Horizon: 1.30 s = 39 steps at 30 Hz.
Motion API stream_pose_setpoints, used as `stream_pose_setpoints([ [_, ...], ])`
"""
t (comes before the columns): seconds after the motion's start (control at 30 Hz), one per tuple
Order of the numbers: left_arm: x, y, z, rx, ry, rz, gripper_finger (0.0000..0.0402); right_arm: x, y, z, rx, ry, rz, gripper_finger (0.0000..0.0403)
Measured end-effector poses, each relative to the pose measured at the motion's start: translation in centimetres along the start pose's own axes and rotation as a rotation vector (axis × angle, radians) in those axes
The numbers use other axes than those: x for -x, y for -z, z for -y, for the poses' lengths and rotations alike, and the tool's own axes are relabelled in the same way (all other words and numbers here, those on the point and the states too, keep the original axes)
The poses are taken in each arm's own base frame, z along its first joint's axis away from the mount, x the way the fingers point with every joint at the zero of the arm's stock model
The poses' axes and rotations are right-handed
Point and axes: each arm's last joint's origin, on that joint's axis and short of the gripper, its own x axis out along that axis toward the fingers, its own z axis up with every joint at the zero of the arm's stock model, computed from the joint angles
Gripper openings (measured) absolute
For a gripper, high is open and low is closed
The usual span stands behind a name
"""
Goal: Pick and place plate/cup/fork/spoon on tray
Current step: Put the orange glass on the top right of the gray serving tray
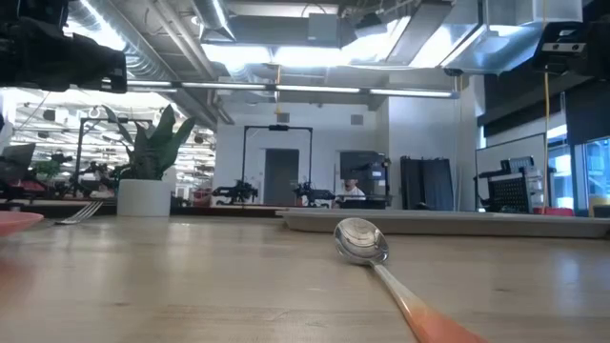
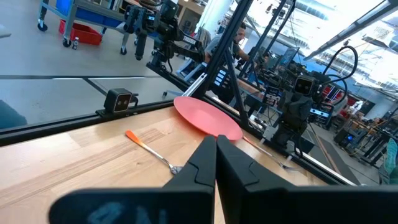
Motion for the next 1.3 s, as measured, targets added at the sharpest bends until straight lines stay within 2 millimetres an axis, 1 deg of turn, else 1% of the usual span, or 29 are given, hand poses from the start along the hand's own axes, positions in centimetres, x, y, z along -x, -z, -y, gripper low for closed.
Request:
stream_pose_setpoints([
  [0.1,0.0,0.0,0.0,0.000,0.000,0.000,0.0045,0.0,-0.9,0.4,-0.083,0.026,0.093,0.0006],
  [0.17,0.0,0.0,0.0,0.000,0.000,0.000,0.0045,0.2,-1.7,0.8,-0.167,0.069,0.179,0.0006],
  [0.23,0.0,0.0,0.0,0.000,0.000,0.000,0.0045,0.4,-2.3,1.2,-0.227,0.112,0.224,0.0006],
  [0.4,0.0,0.0,0.0,0.000,0.000,0.000,0.0045,0.9,-4.2,2.1,-0.252,0.118,0.195,0.0006],
  [0.5,0.0,0.0,0.0,0.000,0.000,0.000,0.0045,1.2,-5.2,2.6,-0.255,0.102,0.146,0.0006],
  [0.6,0.0,0.0,0.0,0.000,0.000,0.000,0.0045,1.6,-6.1,3.1,-0.302,0.112,0.050,0.0006],
  [0.7,0.0,0.0,0.0,0.000,0.001,0.000,0.0045,1.7,-6.7,3.7,-0.413,0.174,-0.105,0.0006],
  [0.83,0.0,0.0,0.0,0.000,0.000,0.000,0.0045,1.3,-8.8,4.8,-0.547,0.195,-0.192,0.0006],
  [1.03,0.0,0.0,0.0,0.000,0.001,0.000,0.0045,-0.4,-11.2,6.2,-0.605,0.206,-0.410,0.0006],
  [1.3,0.0,0.0,0.0,0.000,0.000,0.000,0.0045,-3.2,-13.4,7.6,-0.688,0.295,-0.729,0.0006],
])
